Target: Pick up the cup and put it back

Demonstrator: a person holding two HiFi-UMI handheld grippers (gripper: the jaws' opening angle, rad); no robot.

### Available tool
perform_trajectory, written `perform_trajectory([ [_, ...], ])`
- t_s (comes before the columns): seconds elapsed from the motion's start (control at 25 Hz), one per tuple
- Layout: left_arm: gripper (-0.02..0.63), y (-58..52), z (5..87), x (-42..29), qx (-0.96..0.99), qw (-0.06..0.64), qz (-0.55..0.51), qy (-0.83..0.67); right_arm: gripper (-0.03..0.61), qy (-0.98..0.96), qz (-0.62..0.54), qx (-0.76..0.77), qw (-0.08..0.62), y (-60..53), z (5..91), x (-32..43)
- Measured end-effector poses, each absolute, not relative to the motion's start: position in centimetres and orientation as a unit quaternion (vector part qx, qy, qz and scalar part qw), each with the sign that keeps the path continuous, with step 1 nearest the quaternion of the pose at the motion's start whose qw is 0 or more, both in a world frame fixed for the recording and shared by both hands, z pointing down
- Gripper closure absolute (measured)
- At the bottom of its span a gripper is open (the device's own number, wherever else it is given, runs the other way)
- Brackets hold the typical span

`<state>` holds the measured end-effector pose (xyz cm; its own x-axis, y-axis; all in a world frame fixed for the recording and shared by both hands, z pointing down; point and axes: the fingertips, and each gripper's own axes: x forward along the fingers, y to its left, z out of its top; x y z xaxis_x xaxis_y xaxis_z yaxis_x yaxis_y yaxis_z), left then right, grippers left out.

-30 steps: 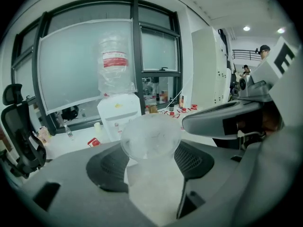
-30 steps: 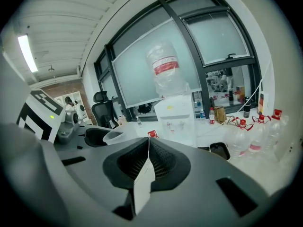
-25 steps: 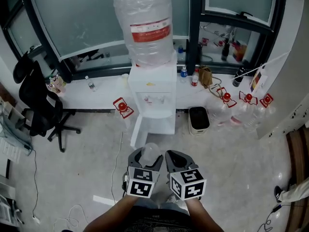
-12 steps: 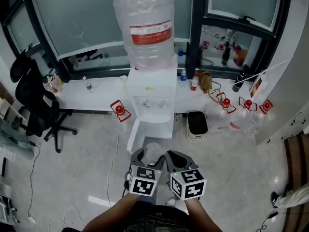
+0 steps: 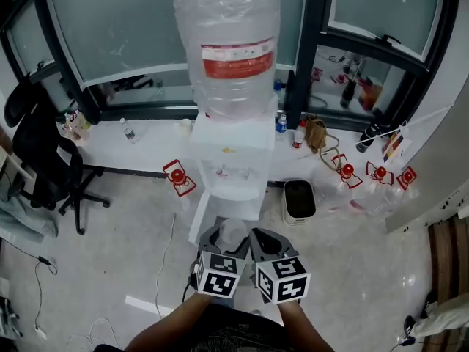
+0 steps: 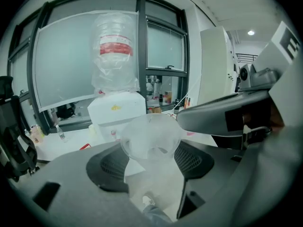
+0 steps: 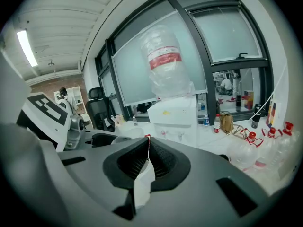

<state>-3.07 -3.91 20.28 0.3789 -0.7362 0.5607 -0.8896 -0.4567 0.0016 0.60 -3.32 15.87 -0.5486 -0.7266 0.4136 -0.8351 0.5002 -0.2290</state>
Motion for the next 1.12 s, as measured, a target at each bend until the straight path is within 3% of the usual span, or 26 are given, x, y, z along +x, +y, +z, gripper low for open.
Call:
perform_trajectory([
  [0.64,0.313,-12.2,28.5,-5.1,0.805,0.163,0.26,-0.508,0.557,-0.863,0.199,0.434,0.164,-12.1,23.7,-1.5],
  [1.12,0.313,-17.9,40.9,-5.5,0.799,0.165,0.273,-0.51,0.557,-0.867,0.192,0.427,0.171,-17.8,34.8,-1.6],
])
